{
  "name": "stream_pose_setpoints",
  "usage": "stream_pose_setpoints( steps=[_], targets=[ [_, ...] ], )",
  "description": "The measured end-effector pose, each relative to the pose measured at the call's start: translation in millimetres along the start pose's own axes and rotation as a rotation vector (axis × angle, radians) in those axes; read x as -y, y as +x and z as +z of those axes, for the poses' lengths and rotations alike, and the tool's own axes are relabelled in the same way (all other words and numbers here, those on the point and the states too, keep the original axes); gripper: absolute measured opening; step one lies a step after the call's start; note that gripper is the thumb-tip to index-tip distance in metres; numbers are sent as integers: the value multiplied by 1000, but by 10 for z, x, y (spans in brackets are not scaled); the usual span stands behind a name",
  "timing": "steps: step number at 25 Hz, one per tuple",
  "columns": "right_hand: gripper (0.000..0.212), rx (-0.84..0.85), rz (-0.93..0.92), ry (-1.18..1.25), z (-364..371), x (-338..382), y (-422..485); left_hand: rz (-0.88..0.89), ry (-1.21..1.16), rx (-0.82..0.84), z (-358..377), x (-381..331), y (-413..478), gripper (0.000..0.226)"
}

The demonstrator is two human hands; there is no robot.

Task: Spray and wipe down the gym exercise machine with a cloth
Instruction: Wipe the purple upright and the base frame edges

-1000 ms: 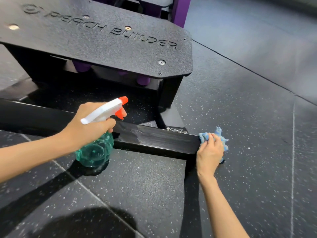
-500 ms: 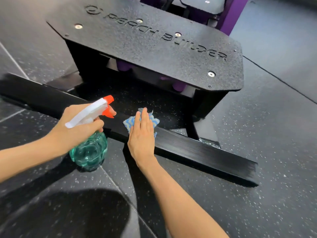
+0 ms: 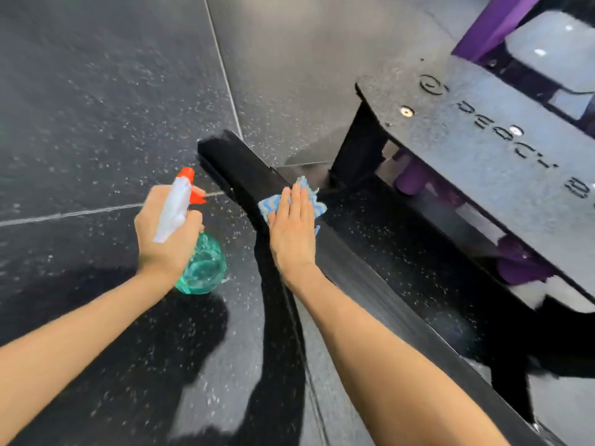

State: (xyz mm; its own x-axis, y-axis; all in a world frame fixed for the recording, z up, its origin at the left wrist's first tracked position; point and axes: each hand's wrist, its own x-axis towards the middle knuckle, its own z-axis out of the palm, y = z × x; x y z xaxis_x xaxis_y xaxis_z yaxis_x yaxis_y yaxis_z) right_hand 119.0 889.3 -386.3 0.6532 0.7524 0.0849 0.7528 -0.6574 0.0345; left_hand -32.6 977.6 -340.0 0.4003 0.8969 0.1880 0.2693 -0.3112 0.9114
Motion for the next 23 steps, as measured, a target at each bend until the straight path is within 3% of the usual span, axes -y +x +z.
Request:
stream_pose_setpoints(
  steps=[3,7,12,17,19,23],
  targets=[
    [50,-71,-133,-61,115,204,347,115,56,-73,-13,79,-45,34],
    [55,67,-349,-46,52,591,913,151,48,-116,39,155,-109,34],
    [56,67,-417,-116,-62,1004,1404,239,10,-136,46,166,-45,35],
    [51,-110,-696,-406,36,743,1017,241,64,-118,26,95,-48,37],
    [44,-81,-806,-546,84,462,656,232,106,-130,22,97,-31,37],
    [47,43,-792,-614,-4,-184,-236,165,76,-128,26,135,-61,31]
  ],
)
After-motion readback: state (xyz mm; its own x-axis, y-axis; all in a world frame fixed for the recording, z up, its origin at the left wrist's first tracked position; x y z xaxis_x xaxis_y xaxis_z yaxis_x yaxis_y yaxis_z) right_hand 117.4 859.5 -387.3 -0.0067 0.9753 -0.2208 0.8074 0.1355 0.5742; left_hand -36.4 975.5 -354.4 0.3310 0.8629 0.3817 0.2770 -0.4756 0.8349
